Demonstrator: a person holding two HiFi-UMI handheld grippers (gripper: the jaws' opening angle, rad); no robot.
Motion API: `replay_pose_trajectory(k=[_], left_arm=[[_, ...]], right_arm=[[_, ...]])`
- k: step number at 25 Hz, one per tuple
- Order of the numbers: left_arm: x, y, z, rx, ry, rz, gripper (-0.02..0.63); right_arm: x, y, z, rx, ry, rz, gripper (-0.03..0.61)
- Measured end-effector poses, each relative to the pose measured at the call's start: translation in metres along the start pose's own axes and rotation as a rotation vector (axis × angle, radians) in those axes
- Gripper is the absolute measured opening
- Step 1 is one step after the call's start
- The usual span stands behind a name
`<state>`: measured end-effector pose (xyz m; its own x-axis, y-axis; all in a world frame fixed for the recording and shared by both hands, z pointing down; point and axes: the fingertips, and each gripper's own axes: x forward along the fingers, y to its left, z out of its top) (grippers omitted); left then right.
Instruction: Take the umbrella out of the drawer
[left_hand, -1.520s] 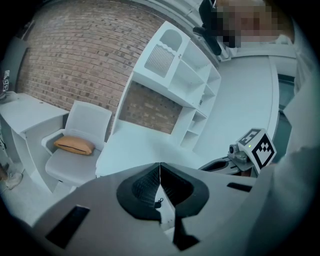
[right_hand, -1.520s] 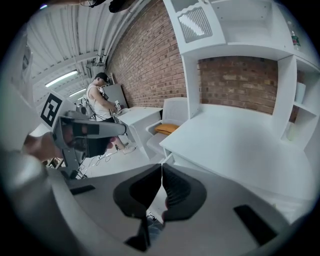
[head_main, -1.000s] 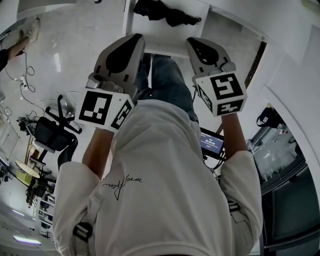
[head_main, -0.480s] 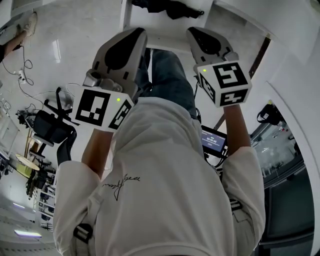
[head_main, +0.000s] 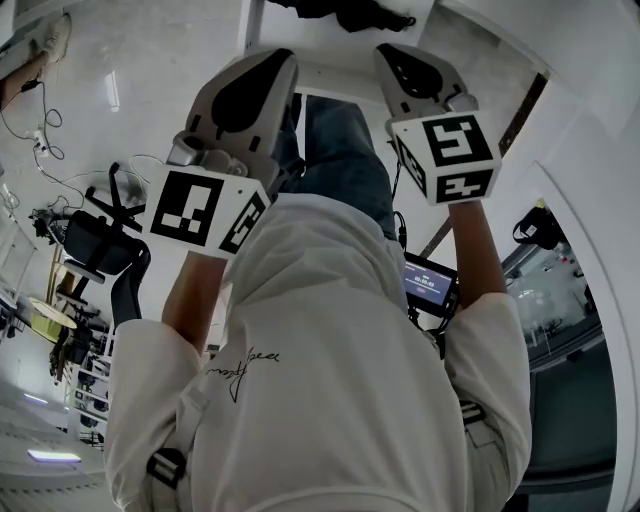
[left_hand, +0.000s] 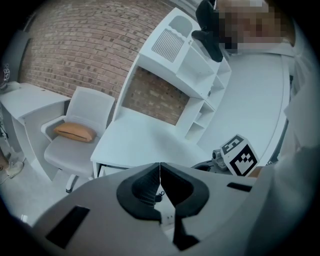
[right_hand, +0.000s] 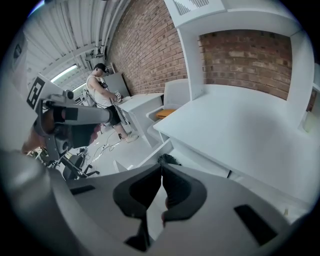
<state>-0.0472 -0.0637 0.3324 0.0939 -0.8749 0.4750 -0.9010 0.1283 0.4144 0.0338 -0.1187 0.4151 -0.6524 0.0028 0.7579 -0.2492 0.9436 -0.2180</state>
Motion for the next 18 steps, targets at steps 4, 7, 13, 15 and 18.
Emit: replay_pose_trajectory(k=[4,7,13,15,18], left_arm=[[0.007,0.005,-0.004,-0.001,0.012,0.013,0.017],[0.011,0.007,-0.009,-0.008,0.022,0.015,0.017],[0.018,0.01,-0.017,-0.025,0.039,0.028,0.017],[0.021,0.011,-0.019,-0.027,0.044,0.03,0.017],[0.024,0.014,-0.021,-0.026,0.053,0.029,0.017]], right_arm=[[0.009,-0.004,-0.002,-0.019,0.014,0.008,0.026],[0.017,-0.007,-0.006,-0.039,0.041,0.011,0.026],[0.034,-0.008,-0.01,-0.082,0.061,0.038,0.028],[0.041,-0.009,-0.012,-0.089,0.072,0.044,0.027],[0.05,-0.01,-0.013,-0.103,0.083,0.048,0.028]])
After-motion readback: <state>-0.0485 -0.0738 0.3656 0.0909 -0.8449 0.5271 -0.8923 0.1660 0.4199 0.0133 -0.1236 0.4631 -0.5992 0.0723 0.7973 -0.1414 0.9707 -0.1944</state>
